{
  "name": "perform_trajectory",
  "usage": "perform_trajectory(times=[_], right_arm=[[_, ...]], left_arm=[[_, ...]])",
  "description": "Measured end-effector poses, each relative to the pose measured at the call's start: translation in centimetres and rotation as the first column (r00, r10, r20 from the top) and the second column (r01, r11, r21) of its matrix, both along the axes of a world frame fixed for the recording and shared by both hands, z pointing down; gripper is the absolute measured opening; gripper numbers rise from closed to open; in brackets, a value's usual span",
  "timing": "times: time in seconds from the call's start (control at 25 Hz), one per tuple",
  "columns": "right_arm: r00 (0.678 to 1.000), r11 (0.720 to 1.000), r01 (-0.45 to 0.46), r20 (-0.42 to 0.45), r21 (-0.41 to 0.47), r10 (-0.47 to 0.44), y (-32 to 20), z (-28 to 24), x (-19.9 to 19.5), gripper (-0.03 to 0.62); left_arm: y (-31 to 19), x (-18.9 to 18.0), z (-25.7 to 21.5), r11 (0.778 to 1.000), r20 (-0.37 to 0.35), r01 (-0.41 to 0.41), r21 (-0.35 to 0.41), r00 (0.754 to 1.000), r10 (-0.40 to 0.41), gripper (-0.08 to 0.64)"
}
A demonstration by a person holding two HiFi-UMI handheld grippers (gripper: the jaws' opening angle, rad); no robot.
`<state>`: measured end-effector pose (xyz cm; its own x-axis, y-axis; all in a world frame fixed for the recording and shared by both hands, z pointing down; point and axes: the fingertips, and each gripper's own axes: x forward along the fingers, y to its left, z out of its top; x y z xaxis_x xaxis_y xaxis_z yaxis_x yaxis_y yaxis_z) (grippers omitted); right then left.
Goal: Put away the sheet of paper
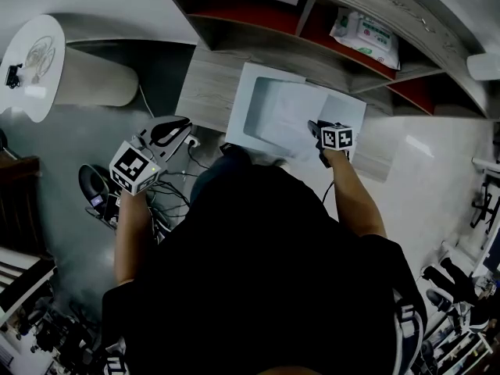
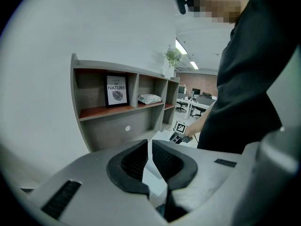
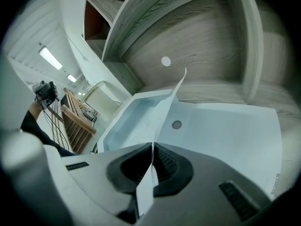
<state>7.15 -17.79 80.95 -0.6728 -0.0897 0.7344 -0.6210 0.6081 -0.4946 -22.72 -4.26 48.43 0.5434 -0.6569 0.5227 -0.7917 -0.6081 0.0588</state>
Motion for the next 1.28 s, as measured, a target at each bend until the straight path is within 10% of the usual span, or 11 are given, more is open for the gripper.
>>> perform_trajectory(times=[1.28], right_arm=[[0.998, 0.995, -0.041, 0.036, -0.086, 0.044, -1.3, 2.7, -4.1, 0.014]], left_arm=[[-0.8, -2.7, 0.9, 0.999, -0.004, 0.032, -0.025, 0.999, -0.032, 0.023]])
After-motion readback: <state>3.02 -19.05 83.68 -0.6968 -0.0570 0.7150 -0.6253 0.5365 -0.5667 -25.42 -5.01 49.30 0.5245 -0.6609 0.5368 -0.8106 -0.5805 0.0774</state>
